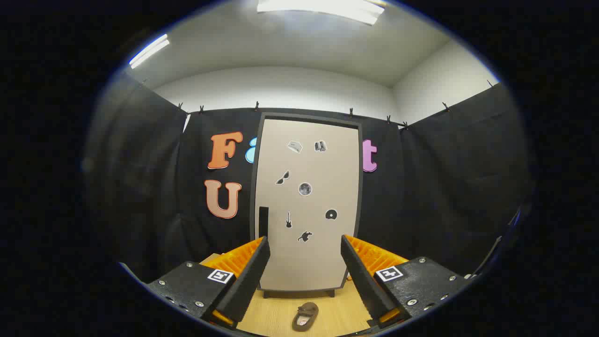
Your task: Open the shoe cabinet door, grab the shoes and put them into the shoe cabinet, then close the shoe cabinet door.
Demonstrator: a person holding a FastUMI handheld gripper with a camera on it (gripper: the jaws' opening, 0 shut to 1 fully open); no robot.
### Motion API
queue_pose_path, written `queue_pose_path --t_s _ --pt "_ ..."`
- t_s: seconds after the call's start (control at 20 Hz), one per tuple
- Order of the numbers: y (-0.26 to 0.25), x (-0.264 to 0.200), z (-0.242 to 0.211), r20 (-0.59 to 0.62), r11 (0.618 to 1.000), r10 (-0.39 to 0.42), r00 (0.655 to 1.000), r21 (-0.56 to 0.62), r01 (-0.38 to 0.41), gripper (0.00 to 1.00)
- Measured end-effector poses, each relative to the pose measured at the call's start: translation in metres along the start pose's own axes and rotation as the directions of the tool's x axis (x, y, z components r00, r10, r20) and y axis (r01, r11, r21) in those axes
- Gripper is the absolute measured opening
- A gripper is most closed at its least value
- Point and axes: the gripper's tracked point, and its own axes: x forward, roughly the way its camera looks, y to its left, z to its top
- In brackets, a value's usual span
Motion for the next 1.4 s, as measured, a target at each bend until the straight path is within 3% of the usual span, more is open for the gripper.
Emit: queue_pose_path --t_s 0.85,1.4 --pt "0.036 0.018 -0.004 -0.009 1.0 0.022 1.0 -0.012 -0.022 0.95" --pt "0.073 0.055 -0.017 -0.019 1.0 0.023 1.0 -0.011 -0.023 0.95"
